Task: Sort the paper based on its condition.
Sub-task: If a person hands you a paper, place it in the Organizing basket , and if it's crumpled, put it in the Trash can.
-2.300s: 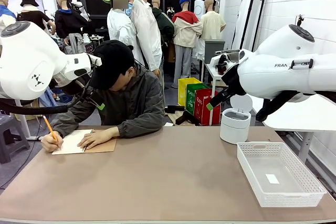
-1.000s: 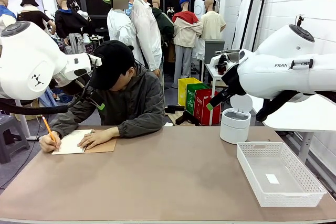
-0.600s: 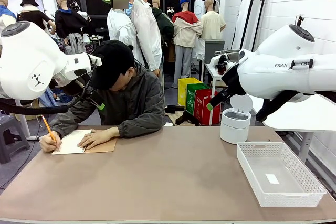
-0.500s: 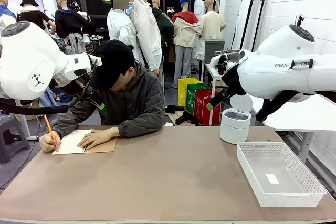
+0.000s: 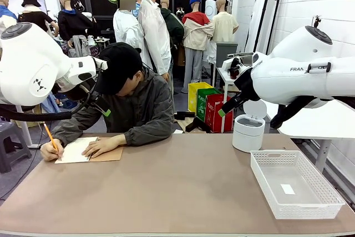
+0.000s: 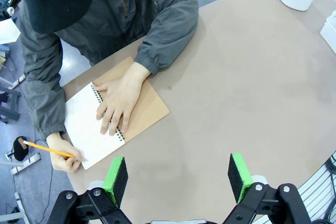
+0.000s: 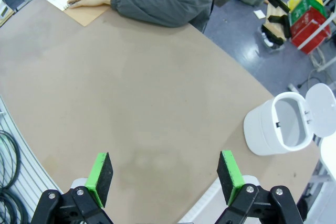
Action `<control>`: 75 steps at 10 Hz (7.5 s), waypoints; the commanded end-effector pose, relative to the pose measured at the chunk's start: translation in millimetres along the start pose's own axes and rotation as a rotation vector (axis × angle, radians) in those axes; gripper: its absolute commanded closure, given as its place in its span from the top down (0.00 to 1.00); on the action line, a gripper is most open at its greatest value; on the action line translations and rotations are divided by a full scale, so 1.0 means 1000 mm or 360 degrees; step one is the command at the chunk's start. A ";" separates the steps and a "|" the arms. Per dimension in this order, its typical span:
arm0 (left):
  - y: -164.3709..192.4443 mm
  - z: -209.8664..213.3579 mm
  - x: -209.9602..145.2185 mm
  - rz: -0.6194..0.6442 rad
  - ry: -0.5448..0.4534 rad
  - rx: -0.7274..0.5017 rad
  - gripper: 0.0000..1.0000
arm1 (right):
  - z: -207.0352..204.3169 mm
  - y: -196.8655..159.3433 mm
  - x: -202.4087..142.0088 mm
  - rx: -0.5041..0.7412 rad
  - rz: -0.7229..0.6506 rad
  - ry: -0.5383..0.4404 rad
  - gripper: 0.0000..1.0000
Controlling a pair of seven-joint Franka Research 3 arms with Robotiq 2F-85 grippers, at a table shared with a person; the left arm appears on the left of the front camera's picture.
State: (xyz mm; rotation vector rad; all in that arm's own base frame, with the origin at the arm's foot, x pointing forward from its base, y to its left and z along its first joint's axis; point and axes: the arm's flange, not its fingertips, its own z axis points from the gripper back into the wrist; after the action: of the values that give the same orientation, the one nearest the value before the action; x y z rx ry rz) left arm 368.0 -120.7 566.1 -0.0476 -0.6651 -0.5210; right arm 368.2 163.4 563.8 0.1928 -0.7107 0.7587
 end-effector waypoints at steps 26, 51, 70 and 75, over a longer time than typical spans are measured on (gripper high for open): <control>0.001 0.001 0.001 0.0002 0.0010 -0.0004 1.00 | 0.000 -0.001 0.000 -0.0009 0.0001 0.0007 1.00; 0.001 0.001 0.001 0.0002 0.0010 -0.0004 1.00 | 0.000 -0.001 0.000 -0.0009 0.0001 0.0007 1.00; 0.001 0.001 0.001 0.0002 0.0010 -0.0004 1.00 | 0.000 -0.001 0.000 -0.0009 0.0001 0.0007 1.00; 0.001 0.001 0.001 0.0002 0.0010 -0.0004 1.00 | 0.000 -0.001 0.000 -0.0009 0.0001 0.0007 1.00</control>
State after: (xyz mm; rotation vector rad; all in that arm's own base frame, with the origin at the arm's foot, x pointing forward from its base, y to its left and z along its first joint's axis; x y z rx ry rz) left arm 368.0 -120.7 566.1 -0.0476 -0.6651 -0.5210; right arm 368.2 163.4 563.8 0.1928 -0.7107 0.7587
